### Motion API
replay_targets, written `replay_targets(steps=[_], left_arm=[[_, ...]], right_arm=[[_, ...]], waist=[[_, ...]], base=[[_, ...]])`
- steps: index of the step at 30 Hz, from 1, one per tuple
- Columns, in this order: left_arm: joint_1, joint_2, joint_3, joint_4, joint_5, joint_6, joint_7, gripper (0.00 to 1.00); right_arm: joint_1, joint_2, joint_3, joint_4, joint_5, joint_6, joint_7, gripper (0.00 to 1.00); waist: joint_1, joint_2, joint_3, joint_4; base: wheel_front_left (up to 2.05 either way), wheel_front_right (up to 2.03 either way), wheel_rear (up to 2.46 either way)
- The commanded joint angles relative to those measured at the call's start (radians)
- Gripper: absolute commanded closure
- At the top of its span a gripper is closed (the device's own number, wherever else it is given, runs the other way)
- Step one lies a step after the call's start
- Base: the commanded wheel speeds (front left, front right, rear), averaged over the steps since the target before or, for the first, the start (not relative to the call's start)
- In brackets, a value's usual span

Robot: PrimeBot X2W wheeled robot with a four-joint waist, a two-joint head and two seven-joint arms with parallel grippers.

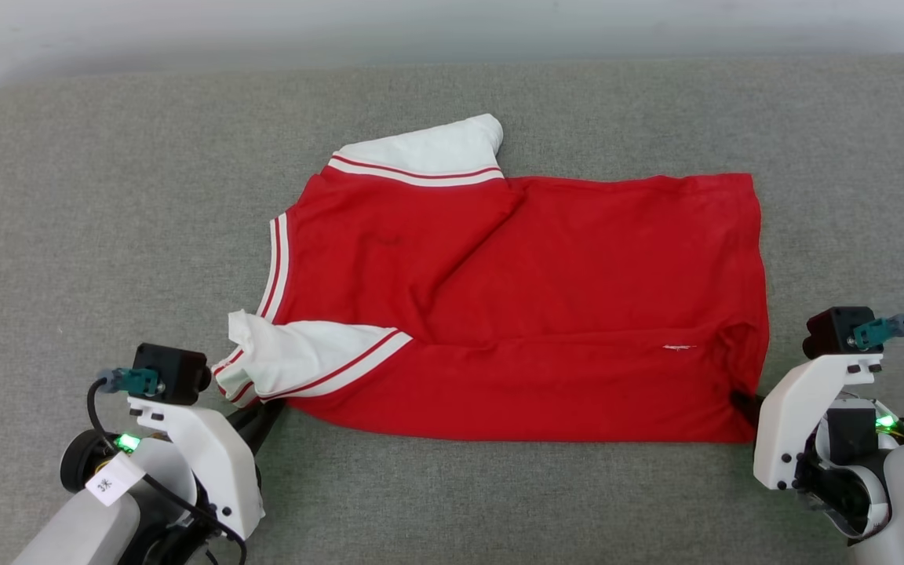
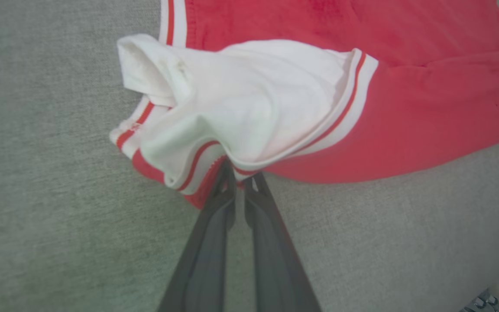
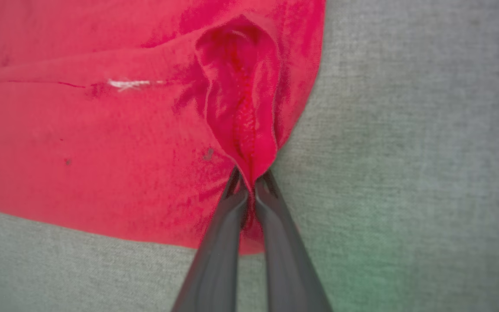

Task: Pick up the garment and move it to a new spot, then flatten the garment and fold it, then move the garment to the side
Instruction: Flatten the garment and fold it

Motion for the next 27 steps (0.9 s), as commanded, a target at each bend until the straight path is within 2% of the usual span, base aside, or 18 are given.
replay_targets(steps=[1, 9, 15, 22, 27], left_arm=[[0.015, -0.002, 0.003, 0.003, 0.001, 0.003, -0.012, 1.00], [0.069, 0.011, 0.008, -0.009, -0.004, 0.020, -0.033, 1.00], [0.159, 0.031, 0.004, -0.070, -0.010, 0.064, -0.028, 1.00], [0.298, 0.063, 0.012, -0.159, -0.039, 0.139, -0.001, 1.00], [0.377, 0.051, 0.001, -0.166, -0.066, 0.168, 0.008, 1.00]], right_arm=[[0.012, 0.012, 0.014, 0.030, 0.010, 0.001, 0.000, 1.00], [0.031, -0.018, 0.028, -0.050, 0.031, 0.001, -0.026, 1.00], [0.114, -0.039, 0.046, -0.137, 0.047, 0.001, -0.004, 1.00], [0.247, -0.045, 0.030, -0.242, 0.061, 0.001, 0.024, 1.00], [0.339, -0.020, -0.001, -0.272, 0.057, 0.001, 0.036, 1.00]], waist=[[-0.0001, 0.0000, -0.011, -0.004], [-0.0001, 0.0000, -0.089, -0.013], [-0.0001, 0.0000, -0.169, -0.006], [-0.0001, 0.0000, -0.237, 0.002], [-0.0001, 0.0000, -0.256, 0.004]], base=[[0.00, 0.00, 0.00], [0.00, 0.00, 0.00], [0.00, 0.00, 0.00], [0.00, 0.00, 0.00], [0.00, 0.00, 0.00]])
